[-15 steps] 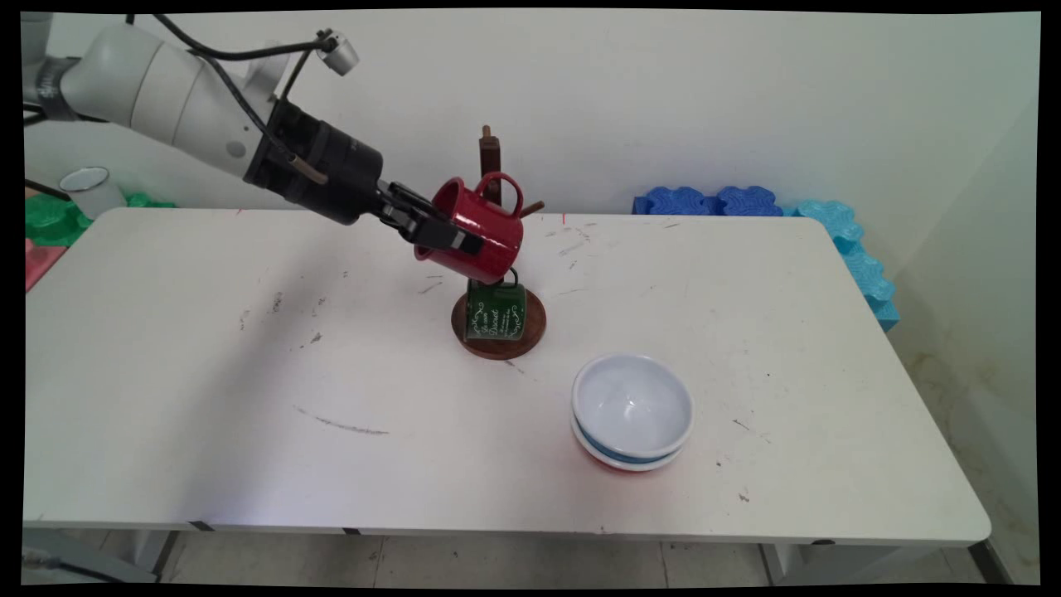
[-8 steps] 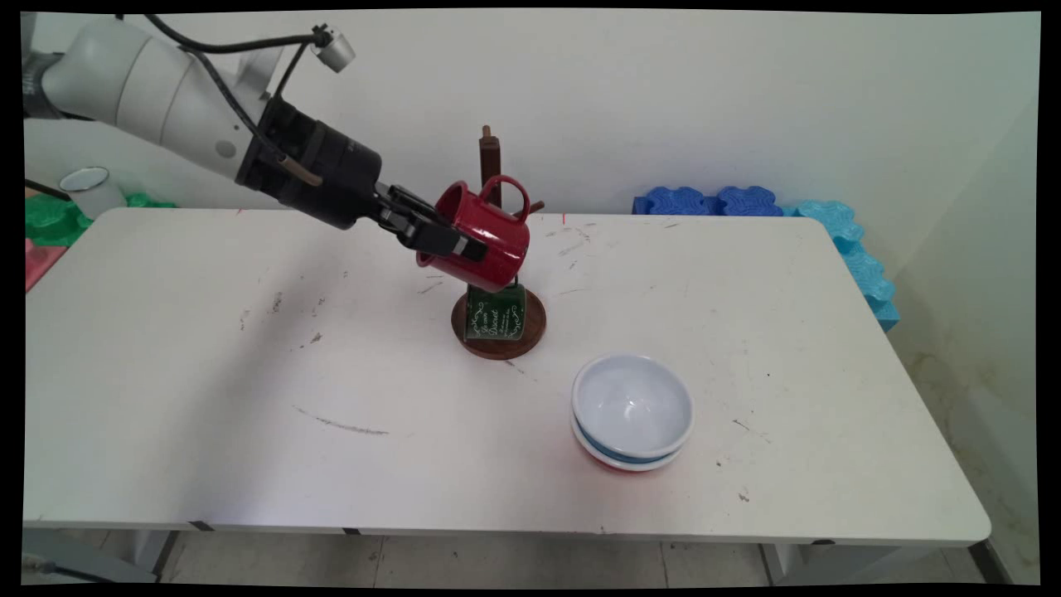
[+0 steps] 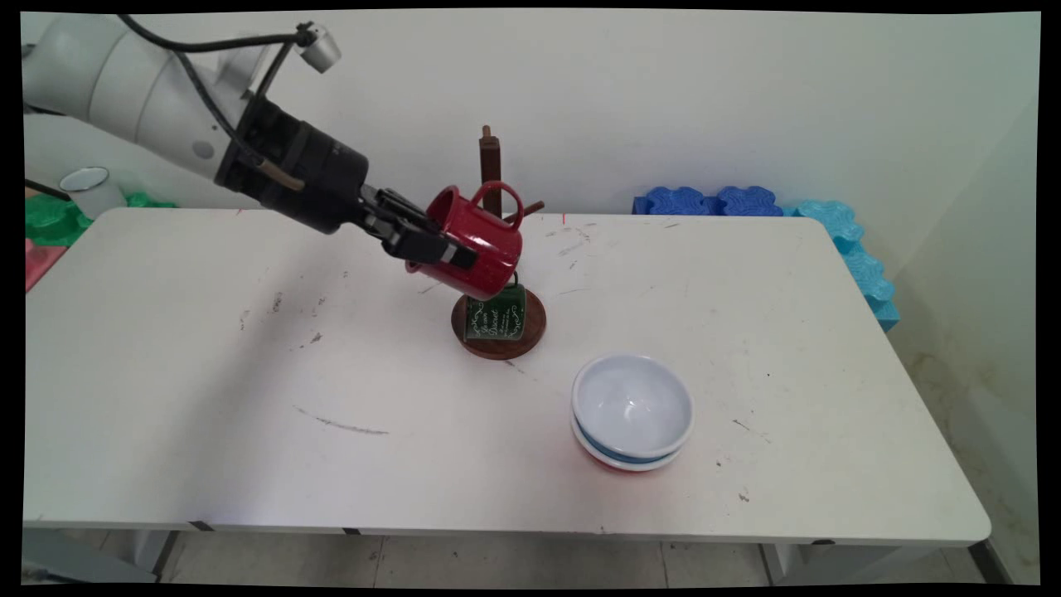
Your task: Place the picked object on the table
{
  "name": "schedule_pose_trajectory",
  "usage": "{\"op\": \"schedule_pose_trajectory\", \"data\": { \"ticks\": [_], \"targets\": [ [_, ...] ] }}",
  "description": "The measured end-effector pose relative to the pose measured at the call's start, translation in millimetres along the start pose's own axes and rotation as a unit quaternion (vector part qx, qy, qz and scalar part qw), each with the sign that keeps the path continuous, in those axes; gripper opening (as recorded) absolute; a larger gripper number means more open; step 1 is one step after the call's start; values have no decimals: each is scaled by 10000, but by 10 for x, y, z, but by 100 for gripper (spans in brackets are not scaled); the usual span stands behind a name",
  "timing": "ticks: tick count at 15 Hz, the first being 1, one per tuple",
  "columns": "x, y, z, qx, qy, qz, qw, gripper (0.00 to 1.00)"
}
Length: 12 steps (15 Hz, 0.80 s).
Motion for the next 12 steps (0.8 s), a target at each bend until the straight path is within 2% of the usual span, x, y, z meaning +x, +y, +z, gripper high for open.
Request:
{"op": "schedule_pose_trajectory", "data": {
  "ticks": [4,12],
  "targets": [
    [-39,8,-101,81,-120,120,9998,0],
    [-143,-32,-381,405,-485,448,9970,0]
  ]
}}
